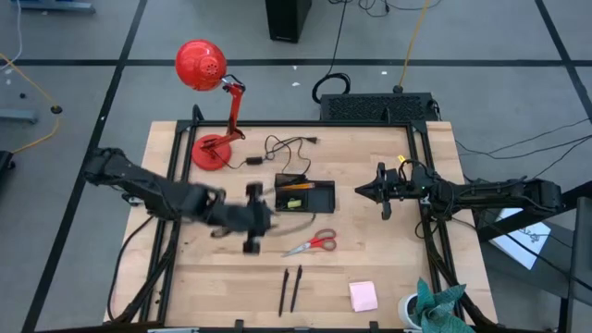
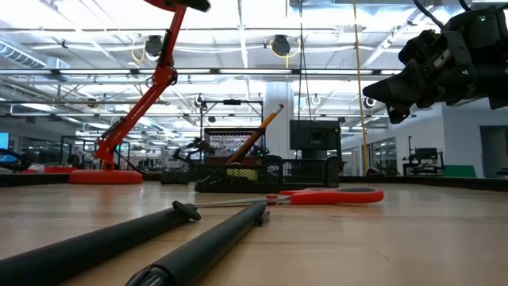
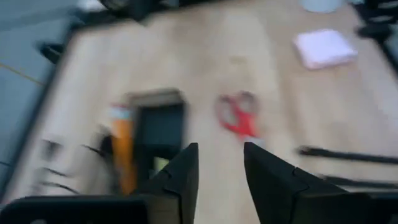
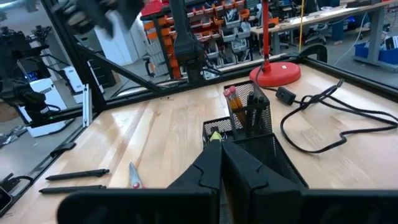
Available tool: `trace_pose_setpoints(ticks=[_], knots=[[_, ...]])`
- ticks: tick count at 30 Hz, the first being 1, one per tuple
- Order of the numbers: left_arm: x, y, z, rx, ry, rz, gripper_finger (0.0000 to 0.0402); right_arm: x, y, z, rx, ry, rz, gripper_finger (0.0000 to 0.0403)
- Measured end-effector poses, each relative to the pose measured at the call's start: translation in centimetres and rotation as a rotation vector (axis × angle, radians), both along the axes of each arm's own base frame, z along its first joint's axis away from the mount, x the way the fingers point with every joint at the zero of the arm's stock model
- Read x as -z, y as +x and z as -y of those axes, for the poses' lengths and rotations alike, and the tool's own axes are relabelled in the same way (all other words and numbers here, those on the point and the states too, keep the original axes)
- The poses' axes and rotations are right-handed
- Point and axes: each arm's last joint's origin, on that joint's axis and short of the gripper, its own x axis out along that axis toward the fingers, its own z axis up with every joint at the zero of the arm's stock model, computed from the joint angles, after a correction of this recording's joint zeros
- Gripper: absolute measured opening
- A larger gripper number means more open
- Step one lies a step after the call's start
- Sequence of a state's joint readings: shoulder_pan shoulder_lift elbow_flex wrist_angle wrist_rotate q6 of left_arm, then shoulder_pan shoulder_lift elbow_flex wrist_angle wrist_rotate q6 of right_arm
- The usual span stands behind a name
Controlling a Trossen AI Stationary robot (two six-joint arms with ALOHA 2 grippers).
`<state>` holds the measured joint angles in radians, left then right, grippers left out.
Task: Pick and place office supplies into organizer
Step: Put the red scissor into the black desk organizer
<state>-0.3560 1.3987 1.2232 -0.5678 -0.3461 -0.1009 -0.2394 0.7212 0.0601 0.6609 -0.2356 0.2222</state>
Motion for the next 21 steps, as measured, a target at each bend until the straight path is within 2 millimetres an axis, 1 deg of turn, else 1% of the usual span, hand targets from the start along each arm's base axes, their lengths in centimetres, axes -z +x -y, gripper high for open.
trace_pose_setpoints(ticks=[3, 5, 8, 11, 13, 16, 19, 21], knots=[[0.8, 0.1, 2.8, -0.005, -0.105, 0.009, 0.0117, 0.0, 0.0, 0.0, -0.001, 0.004, -0.001, 0.0004], [1.8, 0.0, 4.4, 0.013, -0.129, -0.013, 0.0109, 0.0, 0.0, -0.1, -0.005, 0.009, -0.002, 0.0004], [3.9, 0.4, 6.6, 0.063, -0.123, -0.04, 0.0101, 0.1, 0.1, -0.3, -0.019, 0.009, -0.008, 0.0004], [6.3, 0.3, 8.2, 0.124, -0.062, -0.098, 0.0098, 0.1, 0.1, -0.4, -0.029, 0.005, -0.008, 0.0004], [7.7, 0.8, 9.0, 0.111, -0.054, -0.099, 0.0097, 0.0, 0.1, -0.5, -0.033, 0.004, -0.005, 0.0004], [9.7, 1.5, 9.4, 0.05, -0.02, -0.112, 0.0097, 0.1, 0.1, -0.6, -0.041, 0.004, -0.008, 0.0004], [11.2, 1.9, 9.6, 0.02, 0.042, -0.141, 0.0097, 0.1, 0.1, -0.8, -0.057, -0.008, -0.009, 0.0004], [11.9, 1.9, 9.5, 0.013, 0.082, -0.161, 0.0097, 0.2, 0.1, -1.0, -0.073, -0.021, -0.019, 0.0004]])
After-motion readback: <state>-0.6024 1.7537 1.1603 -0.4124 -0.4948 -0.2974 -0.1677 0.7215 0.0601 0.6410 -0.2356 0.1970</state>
